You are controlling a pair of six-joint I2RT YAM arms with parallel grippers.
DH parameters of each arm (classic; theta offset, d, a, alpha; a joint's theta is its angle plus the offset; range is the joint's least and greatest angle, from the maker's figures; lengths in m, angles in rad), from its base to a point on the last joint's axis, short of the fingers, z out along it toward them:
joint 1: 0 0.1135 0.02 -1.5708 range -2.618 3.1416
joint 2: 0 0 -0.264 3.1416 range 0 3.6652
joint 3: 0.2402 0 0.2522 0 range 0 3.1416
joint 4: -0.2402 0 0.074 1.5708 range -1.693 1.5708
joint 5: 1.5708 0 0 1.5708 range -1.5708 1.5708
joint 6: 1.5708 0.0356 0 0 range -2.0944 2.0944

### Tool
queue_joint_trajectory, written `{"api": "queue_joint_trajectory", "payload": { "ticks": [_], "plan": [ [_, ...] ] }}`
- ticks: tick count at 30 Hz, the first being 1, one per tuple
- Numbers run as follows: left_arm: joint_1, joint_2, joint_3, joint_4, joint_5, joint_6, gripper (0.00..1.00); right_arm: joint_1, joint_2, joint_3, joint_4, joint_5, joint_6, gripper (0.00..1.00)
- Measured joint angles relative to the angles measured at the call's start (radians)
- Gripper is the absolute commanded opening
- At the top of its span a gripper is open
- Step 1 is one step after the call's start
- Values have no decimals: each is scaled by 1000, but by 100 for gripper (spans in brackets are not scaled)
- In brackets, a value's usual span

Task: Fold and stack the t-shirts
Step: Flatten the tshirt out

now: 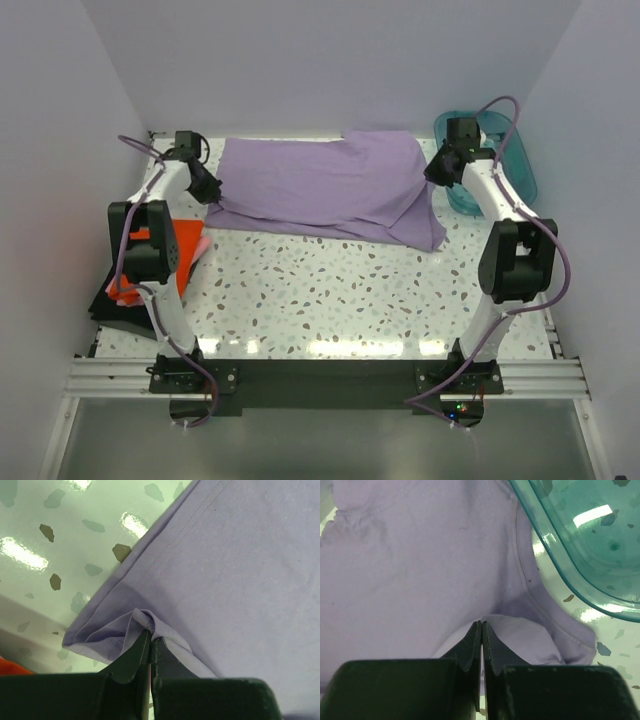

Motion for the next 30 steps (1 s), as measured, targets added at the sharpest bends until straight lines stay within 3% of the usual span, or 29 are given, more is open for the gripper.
{"api": "queue_joint_trajectory", "payload": {
  "ticks": [23, 30],
  "plan": [
    [21, 23, -14, 8, 13, 12, 0, -87, 22, 14, 76, -40, -10, 0],
    [21, 23, -14, 31, 45, 30, 17, -85, 68, 67, 82, -70, -11, 0]
  ]
}}
